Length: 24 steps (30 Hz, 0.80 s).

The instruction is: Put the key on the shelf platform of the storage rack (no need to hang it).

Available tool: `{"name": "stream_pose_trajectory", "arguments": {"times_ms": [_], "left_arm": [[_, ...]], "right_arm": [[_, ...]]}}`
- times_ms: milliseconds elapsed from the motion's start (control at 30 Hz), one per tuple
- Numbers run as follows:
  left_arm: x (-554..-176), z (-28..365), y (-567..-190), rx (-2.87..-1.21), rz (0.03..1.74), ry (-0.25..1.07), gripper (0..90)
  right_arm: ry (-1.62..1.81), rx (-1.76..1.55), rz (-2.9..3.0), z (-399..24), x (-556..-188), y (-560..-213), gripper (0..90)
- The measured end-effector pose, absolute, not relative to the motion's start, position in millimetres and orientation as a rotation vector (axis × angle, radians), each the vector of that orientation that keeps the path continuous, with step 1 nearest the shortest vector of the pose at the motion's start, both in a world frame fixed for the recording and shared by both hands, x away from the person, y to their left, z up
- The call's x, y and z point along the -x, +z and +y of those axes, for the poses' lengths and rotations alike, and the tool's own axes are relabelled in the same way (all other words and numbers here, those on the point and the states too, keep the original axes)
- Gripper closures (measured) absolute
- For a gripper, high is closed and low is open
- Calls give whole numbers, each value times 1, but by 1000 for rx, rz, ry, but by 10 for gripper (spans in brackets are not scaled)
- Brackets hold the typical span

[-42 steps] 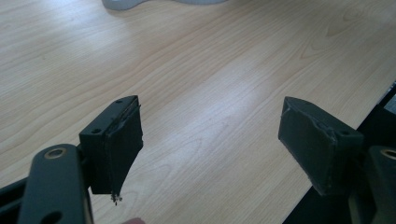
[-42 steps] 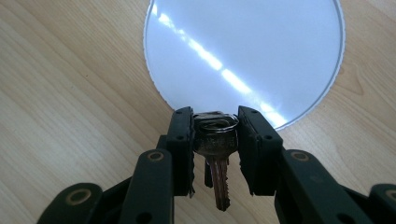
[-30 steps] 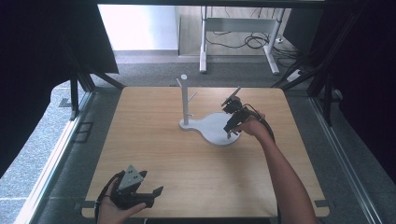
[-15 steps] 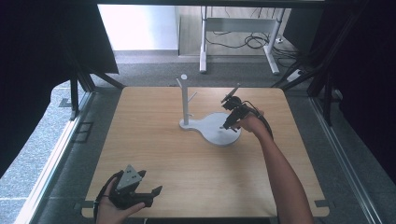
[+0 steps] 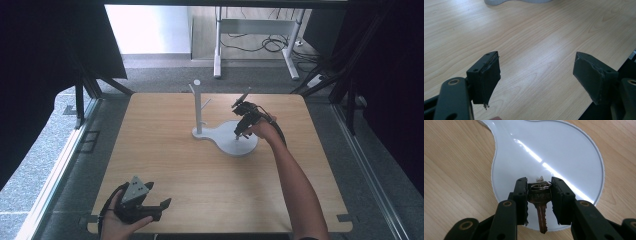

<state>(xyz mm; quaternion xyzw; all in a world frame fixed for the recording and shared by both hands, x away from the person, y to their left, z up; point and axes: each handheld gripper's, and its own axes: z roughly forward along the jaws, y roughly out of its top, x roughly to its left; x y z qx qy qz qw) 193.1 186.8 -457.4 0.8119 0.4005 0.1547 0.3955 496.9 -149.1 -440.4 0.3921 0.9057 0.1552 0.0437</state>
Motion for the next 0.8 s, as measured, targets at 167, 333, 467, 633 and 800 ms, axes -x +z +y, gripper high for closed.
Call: {"name": "stream_pose_trajectory", "arguments": {"times_ms": [167,333,467,633,800], "left_arm": [[-193,189,-457,-2056,1020,392,222],[-193,189,-457,-2057,1020,392,222],[-193,188,-458,-2059,1018,391,222],[-193,188,-458,-2061,1017,390,222],[-194,187,-458,-2063,1018,390,222]], "right_arm": [[470,-1208,2769,-146,-502,-445,678],[477,-1222,2765,-145,-505,-449,678],[482,-1220,2761,-145,-506,-451,678],[468,-1236,2756,-147,-506,-457,678],[450,-1272,2753,-149,-508,-469,677]]}}
